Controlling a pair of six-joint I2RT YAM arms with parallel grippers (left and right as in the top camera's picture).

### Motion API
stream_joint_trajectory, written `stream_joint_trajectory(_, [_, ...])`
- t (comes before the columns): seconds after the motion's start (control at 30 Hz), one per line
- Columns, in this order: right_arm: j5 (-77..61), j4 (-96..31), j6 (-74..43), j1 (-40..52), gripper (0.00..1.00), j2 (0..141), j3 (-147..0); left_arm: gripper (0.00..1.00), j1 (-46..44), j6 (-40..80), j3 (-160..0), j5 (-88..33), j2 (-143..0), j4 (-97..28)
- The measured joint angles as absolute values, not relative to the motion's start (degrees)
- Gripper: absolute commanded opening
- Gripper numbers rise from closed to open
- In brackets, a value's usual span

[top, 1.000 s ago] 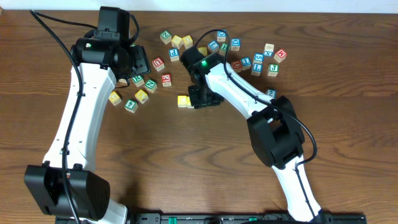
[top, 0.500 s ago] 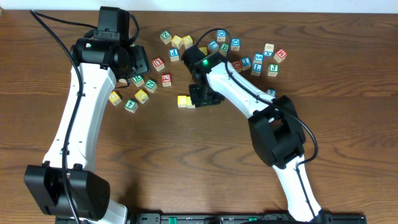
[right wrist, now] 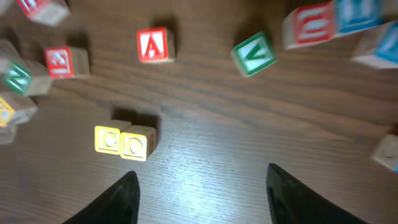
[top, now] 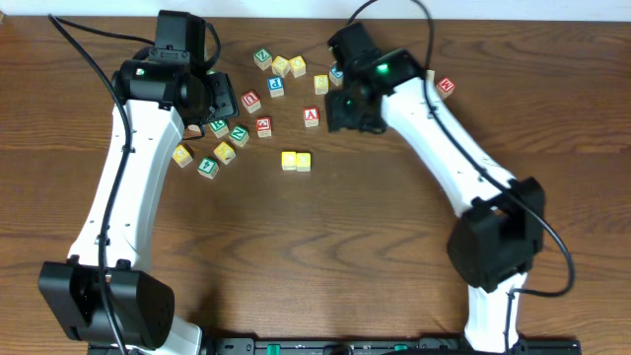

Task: Spell out CORL
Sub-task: 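Lift the right gripper and retract the right arm to the upper right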

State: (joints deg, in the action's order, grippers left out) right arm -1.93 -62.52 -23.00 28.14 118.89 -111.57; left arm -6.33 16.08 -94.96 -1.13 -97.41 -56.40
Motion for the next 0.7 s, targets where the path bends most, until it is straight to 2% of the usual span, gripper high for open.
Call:
stream_joint_trajectory(0.13, [-1.9, -62.5, -22.9, 26.4, 0.65, 116.7, -111.6, 0.65, -6.3, 15.2, -95.0, -1.1, -96.8, -56.4])
stream_joint_trajectory(0.3, [-1.9, -62.5, -22.8, 24.7, 0.73, 115.2, -111.6, 0.65, -6.3, 14.7, -95.0, -0.6, -95.0, -56.6])
stream_joint_trajectory(0.7, [-1.9, -63.6, -22.6, 21.4, 0.72, 115.0, -111.6, 0.65, -6.3, 14.5, -95.0, 0.0, -94.6, -57.6])
